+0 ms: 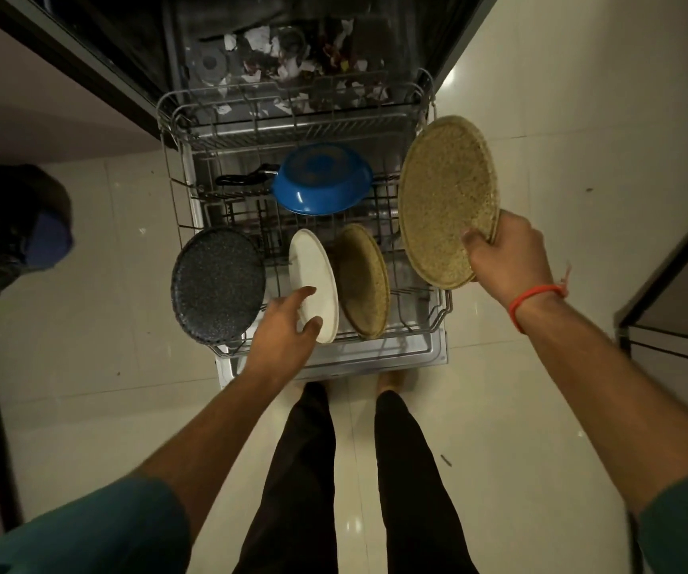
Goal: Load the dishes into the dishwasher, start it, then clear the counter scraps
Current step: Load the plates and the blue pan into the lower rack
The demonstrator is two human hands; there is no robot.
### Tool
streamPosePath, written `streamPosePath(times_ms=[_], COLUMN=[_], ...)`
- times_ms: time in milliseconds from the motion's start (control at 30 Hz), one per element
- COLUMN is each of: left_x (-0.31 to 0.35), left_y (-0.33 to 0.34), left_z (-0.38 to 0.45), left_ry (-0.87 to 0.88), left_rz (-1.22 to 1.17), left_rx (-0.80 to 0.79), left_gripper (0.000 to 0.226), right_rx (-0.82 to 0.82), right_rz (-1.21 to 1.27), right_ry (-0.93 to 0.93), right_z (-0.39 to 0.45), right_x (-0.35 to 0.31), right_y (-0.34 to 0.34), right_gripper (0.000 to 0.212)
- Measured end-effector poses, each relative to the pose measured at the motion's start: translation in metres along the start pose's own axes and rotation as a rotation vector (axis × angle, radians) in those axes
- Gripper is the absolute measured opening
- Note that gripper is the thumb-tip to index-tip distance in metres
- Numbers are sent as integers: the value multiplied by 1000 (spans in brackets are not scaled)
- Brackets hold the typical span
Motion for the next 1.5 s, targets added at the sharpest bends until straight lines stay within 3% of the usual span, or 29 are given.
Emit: streamPosePath(times_ms=[267, 567, 1067, 1367, 1500], left_x=[0, -3, -13, -30, -43], left_y=[14, 25, 23, 23, 24], left_z=[25, 24, 31, 28, 25], left_ry=[17, 6, -31, -73, -124], left_rz=[172, 159, 102, 73, 22], left_rx=[-63, -70, -50, -50, -52], left_gripper=[65, 65, 66, 66, 66], right_rx=[-131, -187, -295, -255, -275], right_rz=[-163, -245, -165, -108, -62], right_ry=[71, 98, 162, 182, 187], right_z=[0, -1, 0, 3, 3], right_x=[31, 47, 67, 73, 76], right_y=[36, 61, 96, 94, 95], right_gripper=[32, 33, 22, 13, 20])
Point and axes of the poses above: each hand's wrist, its own z-axis towards the middle knuckle, its own y-axis out of the palm, x = y × z, the point moved 7 cm from there along z, towards the middle knuckle
